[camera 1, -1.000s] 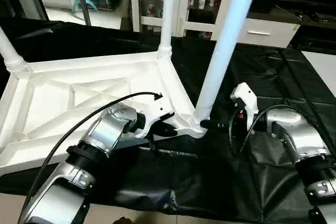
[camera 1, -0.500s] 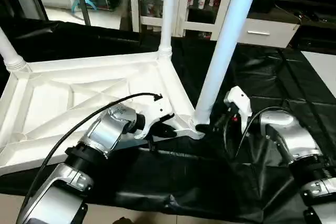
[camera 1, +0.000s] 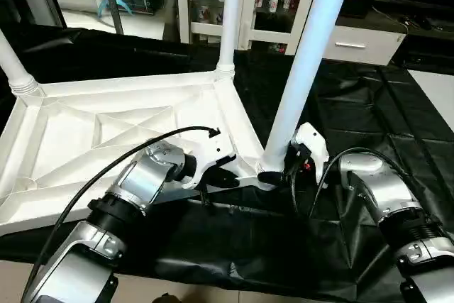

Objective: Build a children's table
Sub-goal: Rotate leg to tighten

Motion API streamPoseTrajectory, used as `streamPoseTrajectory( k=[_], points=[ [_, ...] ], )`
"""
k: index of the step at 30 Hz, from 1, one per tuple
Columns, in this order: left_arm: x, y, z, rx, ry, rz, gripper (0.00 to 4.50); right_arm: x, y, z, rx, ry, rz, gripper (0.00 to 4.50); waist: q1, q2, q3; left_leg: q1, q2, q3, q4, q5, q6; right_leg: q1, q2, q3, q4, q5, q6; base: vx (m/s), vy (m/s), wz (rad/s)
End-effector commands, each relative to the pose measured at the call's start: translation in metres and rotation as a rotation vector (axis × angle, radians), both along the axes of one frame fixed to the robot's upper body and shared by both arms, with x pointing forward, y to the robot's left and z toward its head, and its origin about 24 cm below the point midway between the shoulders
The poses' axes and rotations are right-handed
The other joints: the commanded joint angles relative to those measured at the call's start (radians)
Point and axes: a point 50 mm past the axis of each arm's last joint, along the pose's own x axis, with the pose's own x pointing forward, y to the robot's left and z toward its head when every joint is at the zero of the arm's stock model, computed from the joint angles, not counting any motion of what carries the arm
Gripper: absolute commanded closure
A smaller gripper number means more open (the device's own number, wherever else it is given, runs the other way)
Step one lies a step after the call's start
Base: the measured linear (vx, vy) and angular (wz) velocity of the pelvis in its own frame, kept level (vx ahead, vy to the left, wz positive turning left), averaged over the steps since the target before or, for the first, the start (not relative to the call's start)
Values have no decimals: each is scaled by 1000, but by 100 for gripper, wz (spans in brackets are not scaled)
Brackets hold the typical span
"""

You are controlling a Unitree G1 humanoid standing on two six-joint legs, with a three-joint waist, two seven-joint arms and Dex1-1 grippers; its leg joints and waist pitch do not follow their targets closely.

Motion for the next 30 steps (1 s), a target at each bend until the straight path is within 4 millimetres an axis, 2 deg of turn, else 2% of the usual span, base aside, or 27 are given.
streamPoseTrajectory(
  k=[1,5,10,11,13,15,17,18,20,22,24,25,26,27,28,29,30],
  points=[
    [-13,-4,-20,48,93,-49,450,5,-1,7,-9,-33,-7,134,-3,0,-66,11,39,-8,-62,-186,52,53,-58,44,-67,-145,-254,0,0,0],
    [-13,-4,-20,48,93,-50,450,4,-2,5,-7,-30,-4,166,-4,1,-66,11,39,-8,-61,-183,53,53,-57,44,-65,-132,-257,0,0,0],
    [-12,-5,-21,49,89,-36,450,4,-2,3,4,-37,-38,176,-5,0,-67,11,39,-8,-61,-179,54,53,-56,44,-64,-125,-259,0,0,0],
    [-8,-6,-20,37,76,5,450,8,-2,0,22,-43,-139,176,-5,-2,-66,10,39,-8,-61,-179,53,52,-57,44,-64,-128,-259,0,0,0],
    [-7,-7,-20,30,71,25,450,10,-1,-2,29,-43,-188,176,-7,0,-64,10,38,-9,-64,-197,44,51,-58,44,-69,-159,-253,0,0,0],
    [4,-11,-17,-3,34,126,450,13,6,-14,84,-5,-406,177,-15,0,-60,13,37,-12,-70,-253,13,46,-58,44,-79,-261,-222,0,0,0],
    [9,-14,-16,-23,23,167,450,13,11,-20,95,12,-504,177,-19,1,-60,15,36,-16,-72,-282,-3,45,-60,42,-84,-314,-203,0,0,0],
    [11,-16,-14,-33,22,184,450,13,13,-23,101,25,-556,177,-27,0,-60,11,35,-20,-75,-303,-16,46,-61,41,-88,-364,-175,0,0,0],
    [14,-18,-13,-33,4,200,450,14,18,-26,96,17,-626,177,-31,2,-60,9,35,-22,-77,-309,-19,44,-60,41,-90,-364,-164,0,0,0],
    [16,-19,-12,-31,-9,212,450,14,21,-28,93,13,-667,177,-33,2,-59,15,35,-19,-76,-324,-18,38,-59,43,-94,-363,-162,0,0,0],
    [21,-21,-12,-17,-48,250,450,16,30,-30,59,-35,-825,177,-35,10,-59,16,34,-20,-77,-329,-23,35,-59,44,-93,-355,-164,0,0,0],
    [23,-22,-11,-9,-63,265,450,17,33,-30,41,-57,-897,177,-37,15,-59,16,32,-19,-78,-323,-36,31,-57,46,-95,-350,-159,0,0,0],
    [26,-23,-12,-5,-77,282,450,17,38,-31,26,-79,-988,177,-39,14,-62,17,33,-22,-80,-326,-44,36,-56,44,-91,-340,-158,0,0,0],
    [26,-23,-12,-5,-77,282,450,17,38,-31,26,-79,-988,178,-40,13,-61,17,31,-19,-79,-326,-43,32,-55,45,-95,-336,-155,0,0,0],
    [27,-25,-12,-5,-84,292,450,15,48,-32,9,-91,-1046,178,-41,11,-62,19,31,-19,-79,-327,-44,32,-55,46,-91,-320,-158,0,0,0],
    [29,-27,-12,-7,-90,300,450,14,60,-29,-12,-141,-1065,178,-41,15,-63,18,31,-18,-81,-318,-46,32,-54,47,-90,-300,-158,0,0,0],
    [29,-28,-12,-8,-91,302,450,13,65,-28,-15,-160,-1066,178,-41,11,-62,17,31,-17,-81,-313,-46,31,-53,48,-88,-283,-159,0,0,0]
  ],
)
